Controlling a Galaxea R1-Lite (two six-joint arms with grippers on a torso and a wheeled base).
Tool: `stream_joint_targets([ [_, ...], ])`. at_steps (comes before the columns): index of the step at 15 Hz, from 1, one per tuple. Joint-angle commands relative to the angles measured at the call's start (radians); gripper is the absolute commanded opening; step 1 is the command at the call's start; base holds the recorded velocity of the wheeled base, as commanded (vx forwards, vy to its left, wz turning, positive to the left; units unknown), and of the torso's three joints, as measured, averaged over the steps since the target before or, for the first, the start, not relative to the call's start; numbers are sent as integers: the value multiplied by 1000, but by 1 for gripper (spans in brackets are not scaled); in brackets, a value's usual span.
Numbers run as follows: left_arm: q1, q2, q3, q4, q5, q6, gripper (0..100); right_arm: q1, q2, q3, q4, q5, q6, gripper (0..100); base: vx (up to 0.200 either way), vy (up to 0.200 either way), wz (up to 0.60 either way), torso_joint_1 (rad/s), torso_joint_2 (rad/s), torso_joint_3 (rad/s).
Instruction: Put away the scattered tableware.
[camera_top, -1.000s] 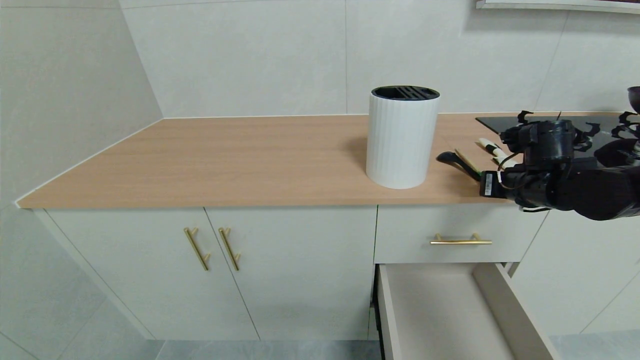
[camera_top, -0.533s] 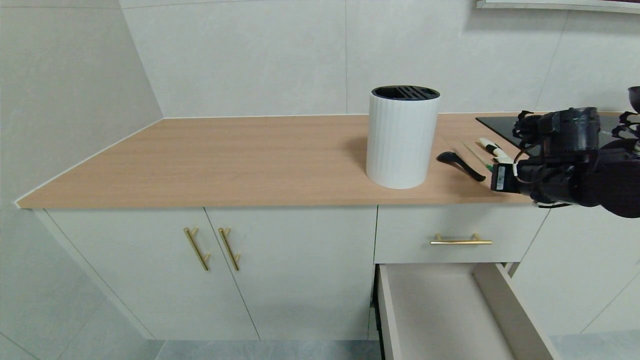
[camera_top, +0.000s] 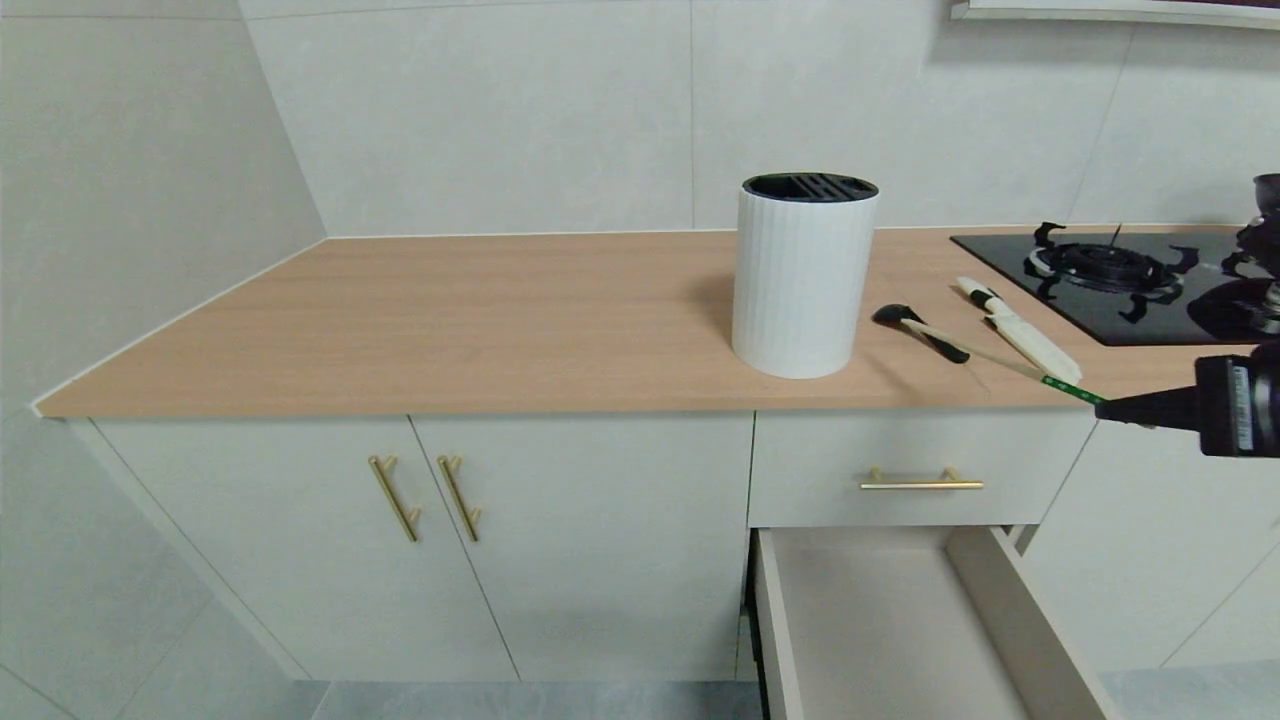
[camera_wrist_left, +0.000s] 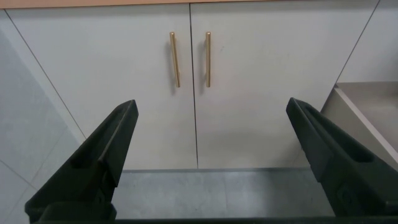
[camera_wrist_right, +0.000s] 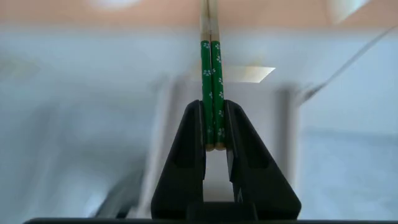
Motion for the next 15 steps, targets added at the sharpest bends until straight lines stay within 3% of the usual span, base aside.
stream_joint_targets([
  [1, 0, 2, 0, 0, -1, 0, 100, 2, -101, 6, 43, 51, -7, 0, 0, 0, 0, 0, 0, 0],
  [9, 0, 2, 0, 0, -1, 0, 100, 166, -73, 141, 96, 62, -131, 0, 0, 0, 0, 0, 0, 0],
  [15, 0, 2, 0, 0, 1, 0, 100, 180, -12, 164, 95, 59, -134, 0, 0, 0, 0, -10, 23, 16],
])
